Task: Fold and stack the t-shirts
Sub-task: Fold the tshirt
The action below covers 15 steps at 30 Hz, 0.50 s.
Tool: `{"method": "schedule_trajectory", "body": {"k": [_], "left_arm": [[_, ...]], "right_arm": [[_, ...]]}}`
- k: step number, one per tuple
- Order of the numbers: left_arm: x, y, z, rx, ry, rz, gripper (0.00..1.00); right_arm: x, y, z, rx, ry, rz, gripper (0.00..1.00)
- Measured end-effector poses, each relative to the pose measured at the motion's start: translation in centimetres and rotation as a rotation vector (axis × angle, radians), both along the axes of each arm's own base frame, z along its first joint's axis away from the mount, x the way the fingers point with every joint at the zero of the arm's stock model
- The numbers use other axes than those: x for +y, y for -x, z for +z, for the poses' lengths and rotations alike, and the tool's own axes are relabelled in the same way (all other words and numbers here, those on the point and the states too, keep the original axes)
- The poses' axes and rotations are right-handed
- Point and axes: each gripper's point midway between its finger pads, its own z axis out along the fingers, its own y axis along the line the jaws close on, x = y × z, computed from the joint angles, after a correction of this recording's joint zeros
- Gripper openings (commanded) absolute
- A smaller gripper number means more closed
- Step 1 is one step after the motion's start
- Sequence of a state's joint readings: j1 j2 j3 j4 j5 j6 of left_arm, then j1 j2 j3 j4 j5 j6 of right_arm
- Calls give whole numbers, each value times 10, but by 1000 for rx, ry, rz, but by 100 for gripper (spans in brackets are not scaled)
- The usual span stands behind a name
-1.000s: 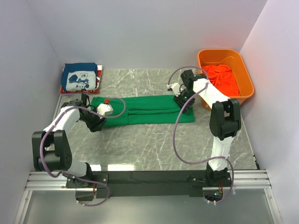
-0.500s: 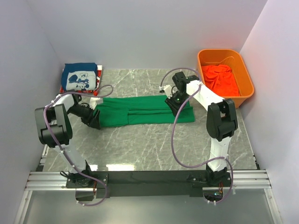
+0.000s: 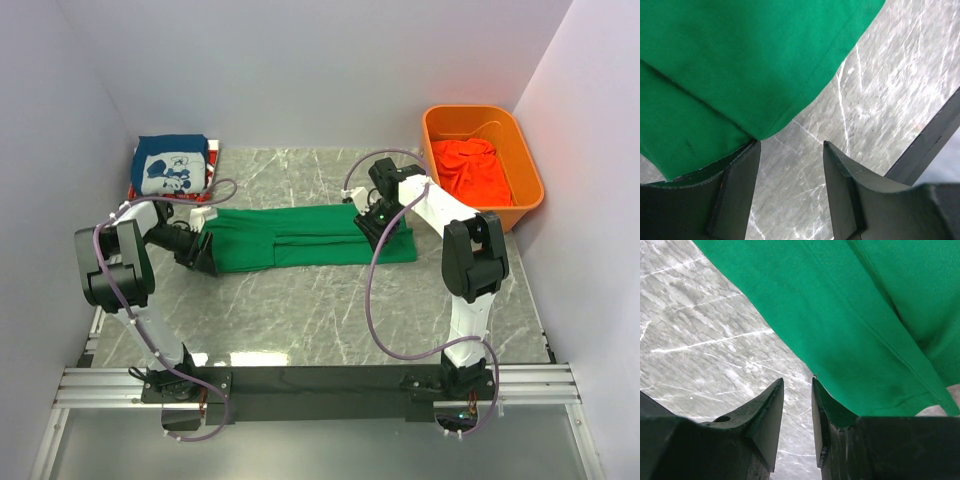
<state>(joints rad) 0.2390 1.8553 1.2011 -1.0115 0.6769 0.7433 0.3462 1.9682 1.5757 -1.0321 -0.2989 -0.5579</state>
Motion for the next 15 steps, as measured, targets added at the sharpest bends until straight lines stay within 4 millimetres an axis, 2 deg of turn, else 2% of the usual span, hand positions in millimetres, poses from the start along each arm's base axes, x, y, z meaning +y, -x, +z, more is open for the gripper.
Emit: {"method": "schedule_trajectory", "body": {"k": [6,9,11,13,15], "left_arm": [[-4,-4,-5,30,23,49,53],[-6,-6,-6,44,39,70,43],[-8,-9,-5,47,47,80,31],[-10,-14,0,37,63,83,22],[-11,-19,7,23,78,80,17]], "right_arm": [[-1,0,0,-2,4,0,36],[-1,0,0,-3,7,1,35],[-2,-1,0,-5,10,3,34],[-3,-1,0,-7,14,6,34],[-3,-1,-1,-9,18,7,34]]}}
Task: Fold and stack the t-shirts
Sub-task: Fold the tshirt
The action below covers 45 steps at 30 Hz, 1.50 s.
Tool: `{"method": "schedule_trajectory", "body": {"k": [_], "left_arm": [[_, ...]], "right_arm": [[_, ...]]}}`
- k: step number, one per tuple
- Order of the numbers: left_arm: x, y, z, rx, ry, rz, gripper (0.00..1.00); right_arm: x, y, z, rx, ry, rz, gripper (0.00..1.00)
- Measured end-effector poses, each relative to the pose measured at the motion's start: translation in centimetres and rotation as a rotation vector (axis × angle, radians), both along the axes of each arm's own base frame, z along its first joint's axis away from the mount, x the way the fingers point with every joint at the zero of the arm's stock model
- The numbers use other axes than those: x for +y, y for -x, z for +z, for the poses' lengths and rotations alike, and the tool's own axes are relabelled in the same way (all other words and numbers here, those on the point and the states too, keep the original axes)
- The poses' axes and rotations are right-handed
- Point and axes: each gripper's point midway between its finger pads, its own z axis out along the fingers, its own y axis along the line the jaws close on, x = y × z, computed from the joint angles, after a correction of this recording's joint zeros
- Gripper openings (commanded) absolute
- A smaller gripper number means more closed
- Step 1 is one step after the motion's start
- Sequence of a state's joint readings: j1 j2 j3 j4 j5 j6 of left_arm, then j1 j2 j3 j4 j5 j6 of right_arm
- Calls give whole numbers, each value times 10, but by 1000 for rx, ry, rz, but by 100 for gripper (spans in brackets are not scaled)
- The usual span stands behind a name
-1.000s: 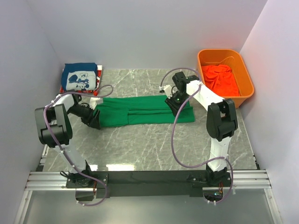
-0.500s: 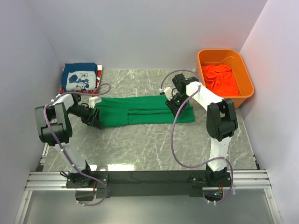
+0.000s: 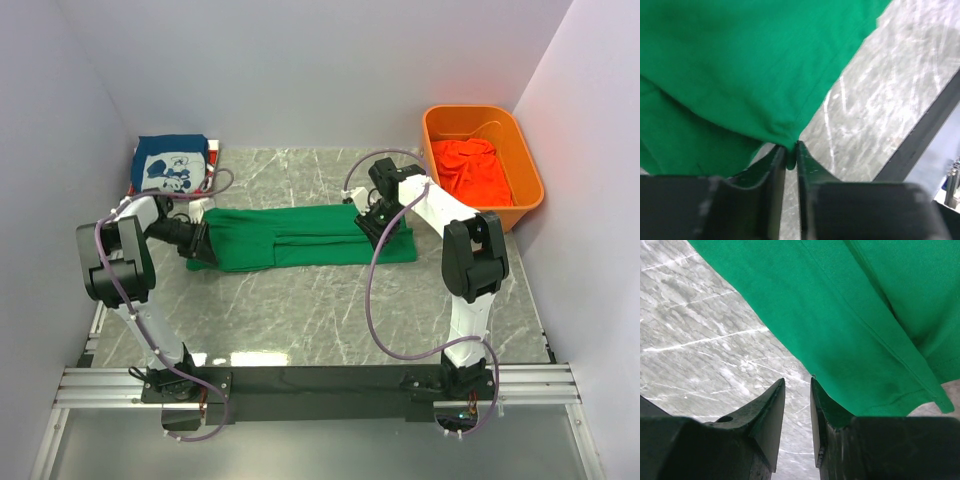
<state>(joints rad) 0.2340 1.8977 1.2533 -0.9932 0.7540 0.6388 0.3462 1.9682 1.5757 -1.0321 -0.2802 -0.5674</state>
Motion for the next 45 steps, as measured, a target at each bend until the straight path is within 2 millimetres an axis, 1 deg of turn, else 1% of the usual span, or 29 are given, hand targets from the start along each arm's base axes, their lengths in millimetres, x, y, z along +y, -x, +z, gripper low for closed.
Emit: {"method": "schedule_trajectory", "body": {"k": [1,3,4,7,9,13,14,18,21,26,28,31,34,36,38,40,43,45], "left_arm": [[-1,-2,5,-7,9,-2,10],[-2,-8,15,-22,24,-6,2],[-3,-11,20,-32,31,-8,1],[-3,-24,36,-61,48,-5,1],[-4,-39,46,-83,62,5,1],[-3,-80,61,-132,93,37,1],[-2,-92,62,-144,101,45,1],[-3,-128,60,-156,134,89,1],[-6,-151,58,-158,158,137,1],[-11,-181,55,-143,216,232,1],[-14,-188,53,-113,247,276,1],[-17,-196,49,-72,282,331,1],[-19,-203,46,-35,304,383,1],[-20,-206,44,-15,309,411,1],[-21,-208,42,0,306,432,1],[-22,-209,38,20,293,453,1],[-23,-210,33,43,277,477,1],[-21,-210,28,55,259,497,2]], "right_arm": [[-1,0,0,-1,1,0,34],[-1,-1,0,-2,2,1,33],[-1,-1,0,-2,2,0,33],[-2,-1,0,-3,3,1,32],[-3,-1,0,-3,3,-1,32],[-6,-3,0,-4,5,-10,33],[-8,-3,0,-4,6,-14,35],[-16,-7,0,-9,19,-36,42],[-23,-10,0,-15,32,-49,43],[-28,-18,2,-40,49,-60,43],[-25,-27,5,-58,42,-62,43],[-15,-44,14,-118,14,-64,42],[6,-65,25,-221,-28,-39,41],[32,-74,31,-292,-59,12,42],[65,-79,37,-365,-94,91,42],[98,-79,44,-430,-127,175,42],[154,-75,60,-520,-181,295,43],[197,-75,72,-580,-232,364,44]]}}
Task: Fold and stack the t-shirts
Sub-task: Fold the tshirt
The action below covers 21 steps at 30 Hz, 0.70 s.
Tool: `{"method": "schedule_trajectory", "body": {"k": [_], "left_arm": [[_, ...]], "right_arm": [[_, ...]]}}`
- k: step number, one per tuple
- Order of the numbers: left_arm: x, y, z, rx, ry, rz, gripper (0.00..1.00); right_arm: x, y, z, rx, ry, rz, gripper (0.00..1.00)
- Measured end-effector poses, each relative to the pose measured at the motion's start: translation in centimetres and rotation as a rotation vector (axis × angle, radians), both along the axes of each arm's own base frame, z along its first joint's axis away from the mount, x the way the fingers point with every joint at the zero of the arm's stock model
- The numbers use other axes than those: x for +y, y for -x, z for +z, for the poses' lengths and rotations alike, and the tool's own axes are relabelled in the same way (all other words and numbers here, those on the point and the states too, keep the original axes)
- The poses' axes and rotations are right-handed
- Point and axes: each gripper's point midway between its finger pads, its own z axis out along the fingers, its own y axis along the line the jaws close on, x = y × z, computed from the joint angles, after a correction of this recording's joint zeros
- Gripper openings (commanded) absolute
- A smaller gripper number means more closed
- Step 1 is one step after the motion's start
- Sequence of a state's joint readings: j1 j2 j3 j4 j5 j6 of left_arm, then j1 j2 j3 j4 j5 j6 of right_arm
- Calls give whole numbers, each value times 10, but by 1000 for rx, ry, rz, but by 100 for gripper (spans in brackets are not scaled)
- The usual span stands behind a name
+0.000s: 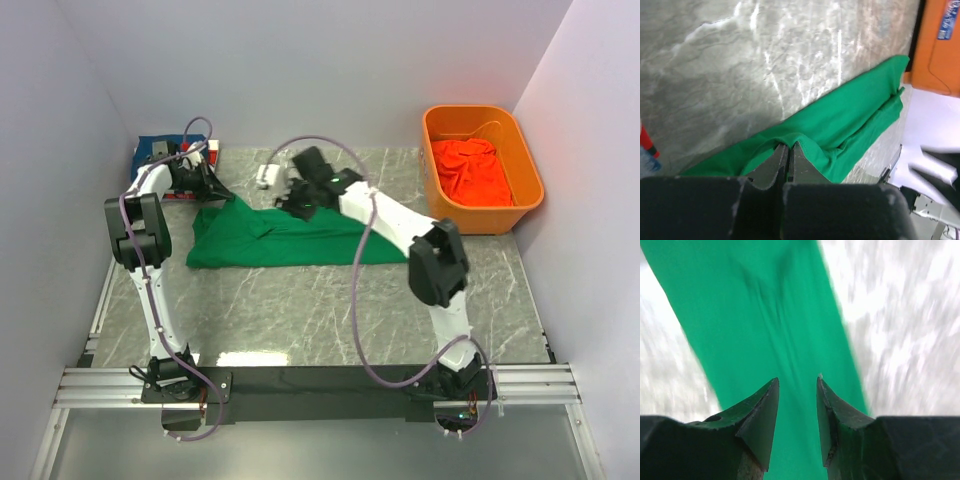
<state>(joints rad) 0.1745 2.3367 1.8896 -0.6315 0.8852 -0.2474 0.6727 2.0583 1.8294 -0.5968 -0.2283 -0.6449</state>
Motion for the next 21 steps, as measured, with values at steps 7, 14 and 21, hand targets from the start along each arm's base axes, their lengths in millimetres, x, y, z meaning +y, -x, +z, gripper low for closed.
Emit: {"method": "schedule_trajectory", "body": {"k": [7,14,21], "left_arm": [[5,-1,-8,41,-35,47,10],[6,-1,-10,57,-46,62,9],[6,0,-11,60,-47,61,9]], "right_arm": [[90,11,-12,-76,-44,160,49],[119,32,-69,-31,23,237,49],[127,21,-90,-65,50,235,50]]}}
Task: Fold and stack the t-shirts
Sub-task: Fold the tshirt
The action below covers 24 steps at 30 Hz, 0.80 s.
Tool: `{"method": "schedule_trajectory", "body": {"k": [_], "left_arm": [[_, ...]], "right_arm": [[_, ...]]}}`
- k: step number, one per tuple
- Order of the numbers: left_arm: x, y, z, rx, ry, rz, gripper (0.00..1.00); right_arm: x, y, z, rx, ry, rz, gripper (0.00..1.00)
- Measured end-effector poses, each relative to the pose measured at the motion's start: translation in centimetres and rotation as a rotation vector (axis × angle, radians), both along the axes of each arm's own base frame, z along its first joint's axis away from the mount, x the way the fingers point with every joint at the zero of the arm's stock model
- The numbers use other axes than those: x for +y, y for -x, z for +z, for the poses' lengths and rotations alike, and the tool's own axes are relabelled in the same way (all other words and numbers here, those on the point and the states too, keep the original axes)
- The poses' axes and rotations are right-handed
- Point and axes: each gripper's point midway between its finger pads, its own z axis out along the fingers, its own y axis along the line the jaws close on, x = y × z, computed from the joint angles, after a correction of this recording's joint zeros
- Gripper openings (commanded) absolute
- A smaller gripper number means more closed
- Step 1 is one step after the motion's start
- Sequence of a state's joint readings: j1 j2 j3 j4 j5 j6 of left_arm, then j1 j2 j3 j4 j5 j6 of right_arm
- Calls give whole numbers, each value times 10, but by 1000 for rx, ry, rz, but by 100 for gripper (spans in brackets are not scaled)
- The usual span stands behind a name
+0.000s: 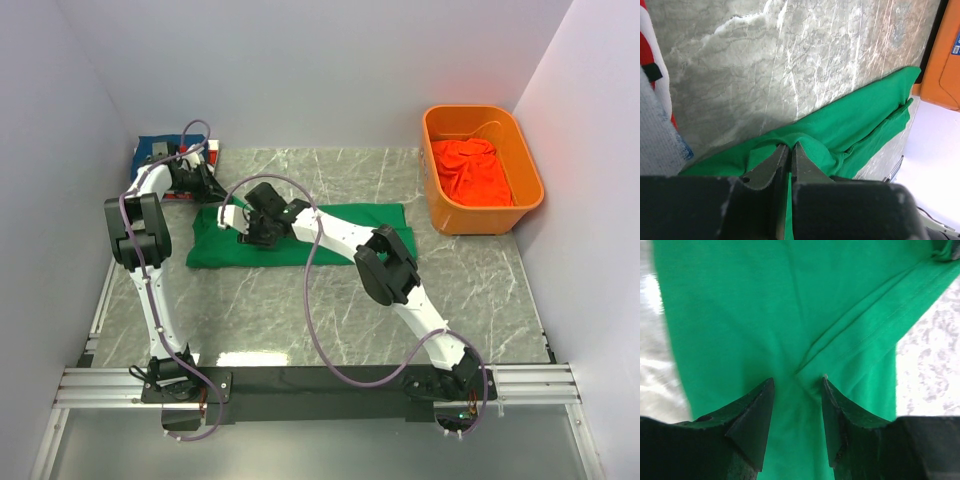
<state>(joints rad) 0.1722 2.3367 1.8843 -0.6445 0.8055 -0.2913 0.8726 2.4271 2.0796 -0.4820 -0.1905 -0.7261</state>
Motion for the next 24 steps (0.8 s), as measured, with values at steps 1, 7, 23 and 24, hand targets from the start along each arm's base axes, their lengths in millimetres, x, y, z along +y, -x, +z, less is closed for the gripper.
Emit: {"method": "schedule_trajectory", "body": {"k": [1,7,23,24], "left_arm": [[0,0,0,1,0,0,9],[0,1,0,2,0,-1,7],[0,3,-1,-4,-8,-16,1],[0,3,-1,-6,-11,-21,1]], "right_arm": [[1,-3,-1,-11,-1,-2,50],[3,-13,-4,-54,5,-18,38],[7,-35,12,-105,-81,-77,0],[4,-36,12,-102,-82,-82,0]]}}
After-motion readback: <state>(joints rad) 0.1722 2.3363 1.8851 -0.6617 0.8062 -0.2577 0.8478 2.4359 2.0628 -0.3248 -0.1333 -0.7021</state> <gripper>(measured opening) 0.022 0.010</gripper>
